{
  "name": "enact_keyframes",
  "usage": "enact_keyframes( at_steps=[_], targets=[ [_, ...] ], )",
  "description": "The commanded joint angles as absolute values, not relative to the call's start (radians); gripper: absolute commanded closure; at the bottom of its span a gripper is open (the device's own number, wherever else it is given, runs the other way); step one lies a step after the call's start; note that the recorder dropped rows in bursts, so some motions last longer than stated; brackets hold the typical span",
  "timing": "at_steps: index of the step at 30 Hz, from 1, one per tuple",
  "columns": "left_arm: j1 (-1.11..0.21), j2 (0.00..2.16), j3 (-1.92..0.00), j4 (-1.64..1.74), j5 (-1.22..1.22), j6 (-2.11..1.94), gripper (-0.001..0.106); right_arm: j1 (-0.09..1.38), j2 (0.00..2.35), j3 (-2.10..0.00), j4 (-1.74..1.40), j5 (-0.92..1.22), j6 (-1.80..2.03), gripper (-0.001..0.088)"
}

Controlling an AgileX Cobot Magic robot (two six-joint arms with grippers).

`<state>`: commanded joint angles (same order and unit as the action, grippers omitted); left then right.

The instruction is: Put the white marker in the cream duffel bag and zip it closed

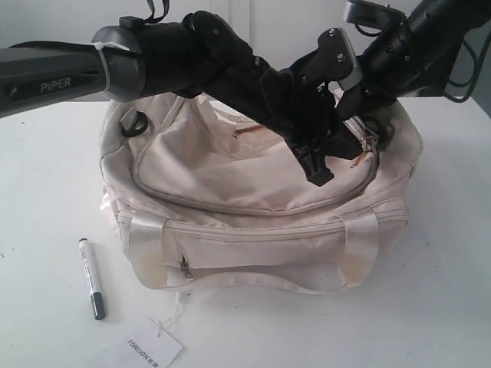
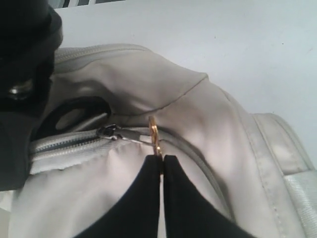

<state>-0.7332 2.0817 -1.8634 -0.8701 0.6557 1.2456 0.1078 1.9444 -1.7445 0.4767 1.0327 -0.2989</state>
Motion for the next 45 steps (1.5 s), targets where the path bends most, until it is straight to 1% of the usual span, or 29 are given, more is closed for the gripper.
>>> enact_keyframes(
  at_steps=[8,17,26,35,45],
  targets=[
    [-0.733,2.082,-1.863,-0.991,0.715,1.246,0.105,0.108,1.944,-1.745,0.496,1.013,-0.266,0.0868],
    [-0.733,2.082,-1.863,-0.993,0.860,1.246,0.105,0.108,1.944,-1.745,0.496,0.999,-0.264,0.0868],
    [-0.733,2.082,-1.863,-0.993,0.908,1.246,0.105,0.108,1.944,-1.745,0.496,0.993,-0.261,0.0868],
    [-0.733,2.082,-1.863,-0.993,1.015,1.219,0.105,0.108,1.944,-1.745,0.506,0.982,-0.257,0.0868],
    [-0.733,2.082,-1.863,-0.983,1.028,1.055,0.105,0.108,1.944,-1.745,0.546,0.982,-0.246,0.0868]
  ],
)
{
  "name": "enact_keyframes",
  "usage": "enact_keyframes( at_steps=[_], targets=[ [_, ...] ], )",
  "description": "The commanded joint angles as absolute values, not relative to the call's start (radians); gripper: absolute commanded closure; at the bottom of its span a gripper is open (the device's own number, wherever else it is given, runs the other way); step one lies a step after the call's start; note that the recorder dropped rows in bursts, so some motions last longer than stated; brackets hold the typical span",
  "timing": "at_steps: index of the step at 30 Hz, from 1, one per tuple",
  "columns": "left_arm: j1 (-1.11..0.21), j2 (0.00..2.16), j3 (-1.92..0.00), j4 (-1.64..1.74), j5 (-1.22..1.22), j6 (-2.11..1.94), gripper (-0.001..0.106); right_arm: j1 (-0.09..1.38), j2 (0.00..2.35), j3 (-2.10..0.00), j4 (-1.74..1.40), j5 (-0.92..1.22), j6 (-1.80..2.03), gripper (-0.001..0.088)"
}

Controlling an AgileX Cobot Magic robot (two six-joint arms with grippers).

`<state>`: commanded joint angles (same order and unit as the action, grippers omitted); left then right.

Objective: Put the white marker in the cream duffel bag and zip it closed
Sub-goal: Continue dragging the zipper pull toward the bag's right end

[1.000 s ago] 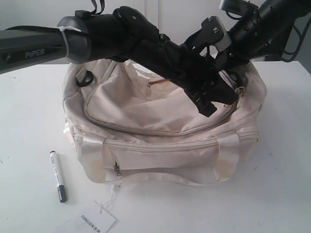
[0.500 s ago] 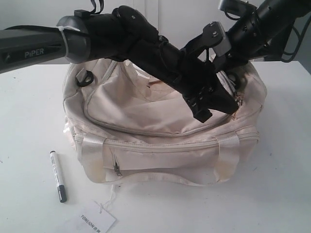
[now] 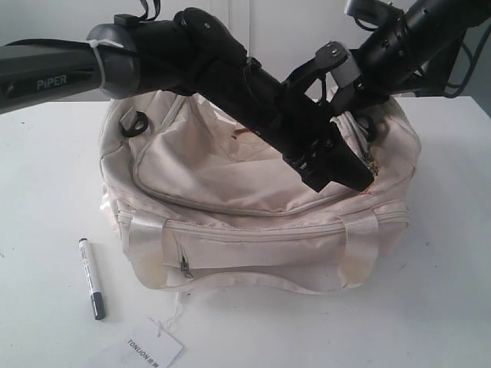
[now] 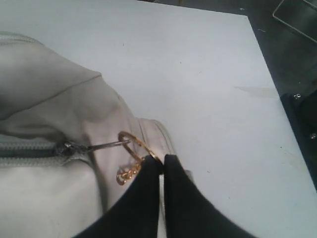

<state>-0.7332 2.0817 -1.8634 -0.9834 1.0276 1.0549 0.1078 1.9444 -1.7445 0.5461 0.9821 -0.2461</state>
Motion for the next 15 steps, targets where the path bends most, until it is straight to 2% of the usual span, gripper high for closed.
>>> enact_keyframes(
  at_steps=[15],
  targets=[
    [-0.733,2.082,-1.863,-0.978,1.158,1.023,0.105,0.081,1.944,-1.745,0.552,0.959,-0.243,0.0868]
  ],
)
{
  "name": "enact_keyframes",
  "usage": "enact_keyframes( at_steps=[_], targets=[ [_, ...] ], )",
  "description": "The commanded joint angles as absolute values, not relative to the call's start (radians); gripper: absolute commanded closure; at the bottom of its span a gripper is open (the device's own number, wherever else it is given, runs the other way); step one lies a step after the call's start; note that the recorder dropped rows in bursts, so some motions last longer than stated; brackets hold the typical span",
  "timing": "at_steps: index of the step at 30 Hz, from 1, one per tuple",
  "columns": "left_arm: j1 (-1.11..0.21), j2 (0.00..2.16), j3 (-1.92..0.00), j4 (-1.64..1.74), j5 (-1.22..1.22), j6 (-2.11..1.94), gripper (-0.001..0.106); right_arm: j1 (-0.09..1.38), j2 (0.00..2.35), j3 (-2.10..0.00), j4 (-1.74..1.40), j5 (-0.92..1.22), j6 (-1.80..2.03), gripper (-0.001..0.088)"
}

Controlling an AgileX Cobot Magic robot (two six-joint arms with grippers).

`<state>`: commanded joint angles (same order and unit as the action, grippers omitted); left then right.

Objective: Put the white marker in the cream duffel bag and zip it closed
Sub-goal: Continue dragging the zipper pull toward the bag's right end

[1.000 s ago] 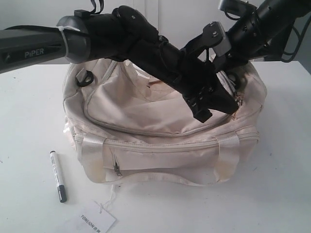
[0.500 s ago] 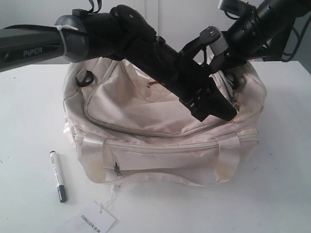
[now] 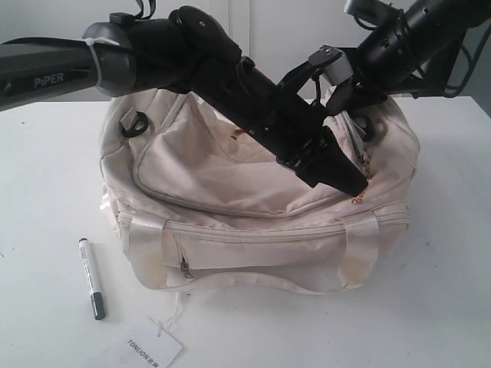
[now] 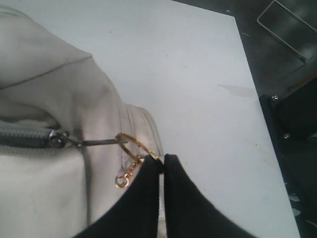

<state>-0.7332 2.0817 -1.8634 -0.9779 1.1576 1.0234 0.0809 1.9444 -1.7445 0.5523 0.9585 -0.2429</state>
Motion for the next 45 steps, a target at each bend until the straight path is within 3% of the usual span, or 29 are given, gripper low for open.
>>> enact_keyframes(
  at_steps=[18,35,45],
  targets=[
    [-0.735,2.082,-1.863,-0.994,1.212,0.997,0.105,0.079,1.944,-1.745,0.550,0.918,-0.225,0.0868],
    [-0.863,1.947,-1.863,-0.607,0.719,0.935,0.105,0.079,1.944,-1.745,0.546,0.918,-0.225,0.0868],
    [-0.872,1.931,-1.863,-0.406,0.659,0.937,0.105,0.079,1.944,-1.745,0.546,0.918,-0.225,0.0868]
  ],
)
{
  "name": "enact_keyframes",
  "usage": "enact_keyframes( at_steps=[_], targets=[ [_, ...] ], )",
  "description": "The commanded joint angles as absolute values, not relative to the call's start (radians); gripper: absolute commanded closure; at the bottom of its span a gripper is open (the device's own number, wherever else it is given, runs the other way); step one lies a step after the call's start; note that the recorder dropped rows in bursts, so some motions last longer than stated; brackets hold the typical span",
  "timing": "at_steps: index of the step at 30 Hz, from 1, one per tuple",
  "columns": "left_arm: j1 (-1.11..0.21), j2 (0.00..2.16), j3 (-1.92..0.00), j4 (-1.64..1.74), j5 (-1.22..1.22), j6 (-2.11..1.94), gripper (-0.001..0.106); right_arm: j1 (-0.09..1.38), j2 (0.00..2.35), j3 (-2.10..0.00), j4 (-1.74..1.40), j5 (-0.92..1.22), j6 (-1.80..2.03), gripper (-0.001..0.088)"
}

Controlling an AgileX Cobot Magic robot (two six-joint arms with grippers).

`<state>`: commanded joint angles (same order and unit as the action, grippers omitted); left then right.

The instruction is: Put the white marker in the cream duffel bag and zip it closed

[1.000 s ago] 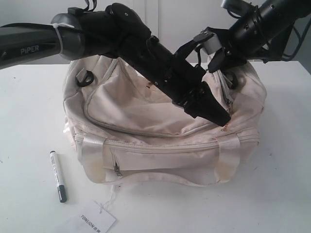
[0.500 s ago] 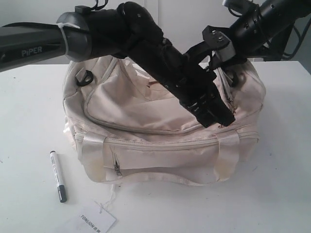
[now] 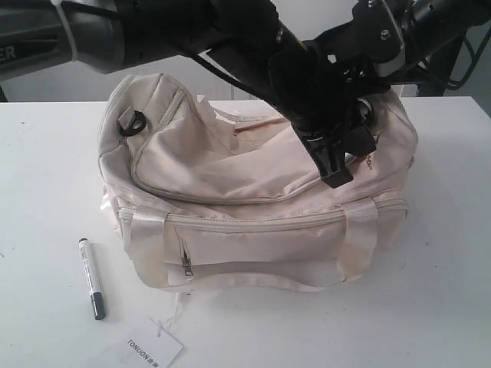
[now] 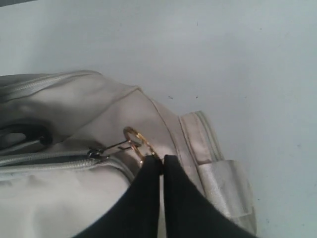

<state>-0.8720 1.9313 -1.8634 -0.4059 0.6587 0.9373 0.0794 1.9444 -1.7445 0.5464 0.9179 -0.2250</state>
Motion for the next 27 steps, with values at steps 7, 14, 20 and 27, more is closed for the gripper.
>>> enact_keyframes(
  at_steps=[7,14,20,27],
  targets=[
    [-0.911,1.931,-1.863,-0.162,0.573,0.939,0.105,0.079,1.944,-1.745,0.545,0.918,-0.225,0.0868],
    [-0.991,1.931,-1.863,0.070,0.453,0.939,0.105,0.079,1.944,-1.745,0.545,0.918,-0.225,0.0868],
    [-1.061,1.931,-1.863,0.246,0.457,0.937,0.105,0.079,1.944,-1.745,0.545,0.918,-0.225,0.0868],
    [-1.072,1.944,-1.863,0.262,0.645,0.996,0.105,0.079,1.944,-1.745,0.547,0.908,-0.225,0.0868]
  ],
)
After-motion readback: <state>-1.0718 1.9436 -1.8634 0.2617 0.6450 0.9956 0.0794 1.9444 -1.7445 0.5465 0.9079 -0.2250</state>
